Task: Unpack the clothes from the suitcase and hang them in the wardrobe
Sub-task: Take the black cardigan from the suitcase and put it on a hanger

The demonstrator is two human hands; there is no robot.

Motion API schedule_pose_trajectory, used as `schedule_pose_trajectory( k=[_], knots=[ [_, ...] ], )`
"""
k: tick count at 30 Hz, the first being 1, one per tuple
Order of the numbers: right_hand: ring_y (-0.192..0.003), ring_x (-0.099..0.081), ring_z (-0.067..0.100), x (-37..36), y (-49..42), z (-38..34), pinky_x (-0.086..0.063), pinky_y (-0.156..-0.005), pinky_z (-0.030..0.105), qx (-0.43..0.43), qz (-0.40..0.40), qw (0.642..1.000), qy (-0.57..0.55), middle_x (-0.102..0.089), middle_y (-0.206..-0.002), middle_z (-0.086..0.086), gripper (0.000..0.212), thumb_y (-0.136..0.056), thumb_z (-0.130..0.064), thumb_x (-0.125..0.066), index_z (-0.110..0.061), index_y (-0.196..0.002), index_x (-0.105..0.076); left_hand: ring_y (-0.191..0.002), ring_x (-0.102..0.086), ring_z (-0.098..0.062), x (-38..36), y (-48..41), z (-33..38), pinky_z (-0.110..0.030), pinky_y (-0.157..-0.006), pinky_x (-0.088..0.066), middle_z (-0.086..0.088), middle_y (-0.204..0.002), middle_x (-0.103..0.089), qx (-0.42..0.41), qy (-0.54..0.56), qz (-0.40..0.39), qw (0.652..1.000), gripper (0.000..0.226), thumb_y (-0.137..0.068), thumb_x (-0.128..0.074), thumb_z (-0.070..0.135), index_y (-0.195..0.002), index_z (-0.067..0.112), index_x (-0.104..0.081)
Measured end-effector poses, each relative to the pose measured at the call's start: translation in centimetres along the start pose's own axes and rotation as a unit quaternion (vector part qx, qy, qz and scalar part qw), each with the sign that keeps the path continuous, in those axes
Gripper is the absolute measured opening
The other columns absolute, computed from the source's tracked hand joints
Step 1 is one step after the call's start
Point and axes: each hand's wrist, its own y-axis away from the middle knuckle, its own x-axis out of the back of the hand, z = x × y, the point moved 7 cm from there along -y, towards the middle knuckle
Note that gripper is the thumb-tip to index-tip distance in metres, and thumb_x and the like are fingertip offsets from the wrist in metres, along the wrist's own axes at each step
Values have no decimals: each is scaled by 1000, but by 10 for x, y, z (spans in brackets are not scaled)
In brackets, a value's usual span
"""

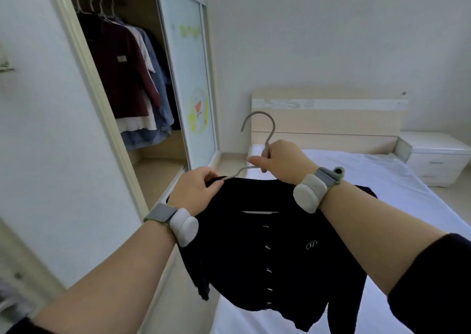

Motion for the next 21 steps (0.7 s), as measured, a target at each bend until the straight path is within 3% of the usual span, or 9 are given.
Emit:
schedule_pose_trajectory(
  k=[4, 6, 9, 13, 15, 18, 21],
  knots=[
    [-61, -55, 20, -15, -30, -27, -40, -64, 29, 52, 10, 999, 13, -53, -55, 2, 50, -91, -48, -52, -11, -58, -61, -81, -63, -19, 26, -3, -26, -31, -74, -49, 0, -83, -69, 47, -4, 56, 997, 6, -88, -61, 21, -86, 17, -65],
    [-65, -58, 22, -24, -42, -44, -40, -62, 28, 80, -1, 996, 25, -54, -56, 2, 50, -93, -45, -51, -6, -65, -65, -80, -63, -18, 40, -4, -37, -30, -73, -49, 3, -80, -68, 61, 9, 88, 994, 7, -89, -61, 21, -83, 19, -64],
    [-55, -52, 18, -36, -59, -78, -39, -52, 26, 108, -14, 993, 36, -49, -52, -1, 48, -94, -41, -50, -8, -61, -61, -78, -63, -15, 62, -11, -46, -30, -73, -49, 6, -77, -66, 48, 34, 134, 989, 7, -90, -60, 21, -83, 20, -62],
    [-59, -55, 19, -50, -87, -114, -40, -54, 27, 121, -11, 992, 11, -56, -59, 3, 50, -91, -47, -53, -4, -72, -68, -84, -61, -12, 70, -30, -73, -32, -77, -49, 11, -84, -65, 35, 23, 41, 998, 10, -92, -54, 36, -97, 27, -59],
    [-54, -50, 15, -61, -103, -128, -38, -52, 24, 120, -23, 992, -8, -55, -59, 3, 49, -89, -49, -55, -4, -77, -69, -77, -57, -12, 74, -40, -88, -29, -70, -44, 12, -78, -61, 7, -19, 6, 1000, 14, -93, -53, 39, -96, 27, -58],
    [-48, -46, 7, -81, -134, -154, -37, -50, 19, 114, -25, 993, -34, -54, -58, 2, 44, -89, -48, -56, -9, -72, -67, -64, -52, -19, 100, -62, -120, -35, -61, -41, 5, -62, -53, -37, -54, 58, 996, 27, -95, -50, 34, -80, 14, -60],
    [-55, -54, 6, -91, -164, -165, -47, -63, 20, 77, -19, 993, -86, -67, -70, -2, 44, -93, -49, -47, -13, -80, -70, -68, -54, -19, 125, -90, -160, -34, -65, -46, 5, -68, -58, -45, -27, 77, 996, 25, -95, -51, 32, -92, 15, -69]
  ],
)
